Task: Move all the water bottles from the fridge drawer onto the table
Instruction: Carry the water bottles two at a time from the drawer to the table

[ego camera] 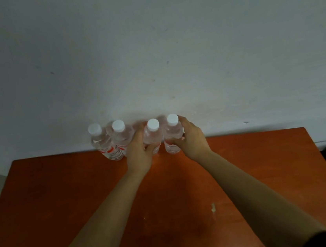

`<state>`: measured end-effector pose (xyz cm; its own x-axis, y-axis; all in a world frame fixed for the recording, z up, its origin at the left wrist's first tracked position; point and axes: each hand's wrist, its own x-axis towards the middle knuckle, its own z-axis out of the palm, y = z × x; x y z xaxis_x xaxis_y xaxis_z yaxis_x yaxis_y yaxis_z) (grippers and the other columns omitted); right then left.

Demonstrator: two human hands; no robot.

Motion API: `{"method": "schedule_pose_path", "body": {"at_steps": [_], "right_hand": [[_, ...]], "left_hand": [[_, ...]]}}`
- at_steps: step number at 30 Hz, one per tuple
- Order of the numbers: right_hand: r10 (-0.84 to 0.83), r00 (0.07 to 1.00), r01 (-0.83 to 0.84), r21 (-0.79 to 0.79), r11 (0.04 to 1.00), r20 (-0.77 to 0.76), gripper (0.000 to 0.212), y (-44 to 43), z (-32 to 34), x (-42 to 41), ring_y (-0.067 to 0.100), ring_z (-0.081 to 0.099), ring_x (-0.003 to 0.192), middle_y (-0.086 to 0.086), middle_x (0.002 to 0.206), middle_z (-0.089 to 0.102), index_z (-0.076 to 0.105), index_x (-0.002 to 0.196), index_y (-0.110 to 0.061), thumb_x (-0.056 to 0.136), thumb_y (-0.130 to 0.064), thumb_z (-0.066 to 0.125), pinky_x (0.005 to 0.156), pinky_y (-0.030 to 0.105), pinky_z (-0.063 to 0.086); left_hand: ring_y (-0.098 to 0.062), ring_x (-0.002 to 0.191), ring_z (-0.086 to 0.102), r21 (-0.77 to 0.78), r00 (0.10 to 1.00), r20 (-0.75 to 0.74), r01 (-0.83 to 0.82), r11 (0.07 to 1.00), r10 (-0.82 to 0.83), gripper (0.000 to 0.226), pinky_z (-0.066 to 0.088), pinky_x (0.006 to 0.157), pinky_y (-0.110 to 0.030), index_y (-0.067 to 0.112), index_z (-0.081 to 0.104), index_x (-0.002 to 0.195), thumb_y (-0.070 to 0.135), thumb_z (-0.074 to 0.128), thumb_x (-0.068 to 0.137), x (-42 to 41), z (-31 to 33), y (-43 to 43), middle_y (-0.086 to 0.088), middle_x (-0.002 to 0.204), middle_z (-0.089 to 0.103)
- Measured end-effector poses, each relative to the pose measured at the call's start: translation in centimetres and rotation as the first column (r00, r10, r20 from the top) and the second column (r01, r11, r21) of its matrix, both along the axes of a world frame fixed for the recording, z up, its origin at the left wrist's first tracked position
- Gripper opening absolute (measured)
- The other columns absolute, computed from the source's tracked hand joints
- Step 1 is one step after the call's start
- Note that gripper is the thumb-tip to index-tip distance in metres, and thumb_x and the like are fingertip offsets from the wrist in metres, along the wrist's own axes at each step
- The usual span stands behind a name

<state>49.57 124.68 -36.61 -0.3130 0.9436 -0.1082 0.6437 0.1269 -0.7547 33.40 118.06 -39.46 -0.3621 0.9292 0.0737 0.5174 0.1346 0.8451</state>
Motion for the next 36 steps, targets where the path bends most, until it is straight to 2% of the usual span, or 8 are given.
{"method": "schedule_pose_path", "body": {"at_steps": [8,13,16,20,23,25,29,36], "right_hand": [[0.062,0.997,-0.062,-0.019,0.998,-0.038,0.072,-0.5,-0.9,-1.1,0.03,0.051,0.128,0.01,0.145,0.05,0.031,0.149,-0.024,0.09,-0.026,0.073,0.101,0.045,0.048],[0.15,0.987,-0.15,-0.02,0.989,0.053,0.088,-0.7,-0.5,-0.8,0.034,0.039,0.141,0.012,0.158,0.031,0.014,0.157,-0.022,0.09,-0.018,0.071,0.11,0.049,0.042],[0.19,0.971,-0.195,0.019,0.981,0.143,0.089,-1.4,0.1,0.3,0.033,0.032,0.146,0.008,0.164,0.018,0.006,0.159,-0.026,0.094,-0.016,0.065,0.111,0.051,0.04],[-0.001,0.967,-0.056,0.213,0.975,0.255,0.063,-3.4,0.8,3.1,0.031,0.03,0.147,0.009,0.165,0.017,0.019,0.157,-0.026,0.103,-0.039,0.048,0.11,0.049,0.039],[-0.118,0.934,-0.012,0.359,0.933,0.339,0.058,-5.9,0.2,6.4,0.034,0.028,0.148,0.015,0.163,0.021,0.028,0.156,-0.023,0.104,-0.048,0.038,0.114,0.049,0.033],[-0.169,0.897,0.002,0.379,0.925,0.408,0.058,-7.9,-0.7,8.9,0.035,0.023,0.149,0.017,0.163,0.02,0.03,0.156,-0.023,0.104,-0.049,0.037,0.118,0.051,0.026],[-0.295,0.815,0.118,0.355,0.927,0.5,0.06,-12.3,-1.6,14.8,0.033,0.011,0.153,0.015,0.165,0.015,0.027,0.157,-0.027,0.104,-0.055,0.03,0.122,0.054,0.016],[-0.582,0.645,0.352,0.484,0.801,0.495,0.066,-20.3,4.3,26.2,0.031,0.005,0.154,0.014,0.166,0.01,0.022,0.158,-0.029,0.102,-0.063,0.024,0.123,0.054,0.009]], "left_hand": [[-0.03,0.135,0.047,0.016,0.984,-0.18,-0.014,1.0,0.016,0.073,0.045,0.108,-0.042,0.012,0.032,0.15,0.003,0.069,0.088,-0.4,-0.1,0.5,-0.009,0.153,0.039],[-0.03,0.138,0.044,-0.035,0.984,-0.17,-0.055,0.998,0.048,0.077,0.043,0.109,-0.045,0.017,0.024,0.155,0.007,0.067,0.091,-0.7,1.3,0.2,-0.007,0.158,0.035],[-0.031,0.139,0.044,-0.036,0.983,-0.182,0.006,0.999,-0.013,0.074,0.045,0.108,-0.048,0.017,0.022,0.156,0.016,0.064,0.095,-0.9,3.0,-0.8,-0.006,0.161,0.029],[-0.027,0.15,0.025,-0.019,0.894,-0.428,0.136,0.99,-0.131,0.063,0.028,0.116,-0.042,0.02,0.021,0.157,0.035,0.049,0.102,-1.0,4.2,-3.2,-0.004,0.165,0.019],[-0.03,0.15,0.023,-0.053,0.788,-0.6,0.137,0.989,-0.141,0.061,0.026,0.118,-0.052,0.022,0.018,0.158,0.05,0.027,0.104,-0.3,3.7,-5.4,-0.008,0.163,0.023],[-0.034,0.149,0.021,-0.138,0.756,-0.632,0.108,0.985,-0.171,0.064,0.023,0.117,-0.058,0.021,0.021,0.157,0.055,0.02,0.102,1.2,2.8,-6.5,-0.013,0.162,0.024],[-0.035,0.152,0.005,-0.263,0.678,-0.663,0.187,0.947,-0.318,0.07,0.013,0.118,-0.063,0.021,0.018,0.158,0.06,0.016,0.1,5.9,1.3,-7.6,-0.015,0.165,0.01],[-0.033,0.153,-0.006,-0.169,0.584,-0.721,0.374,0.912,-0.373,0.074,0.005,0.118,-0.064,0.025,0.008,0.159,0.068,0.007,0.098,17.3,7.8,-9.5,-0.013,0.166,-0.004]]}}
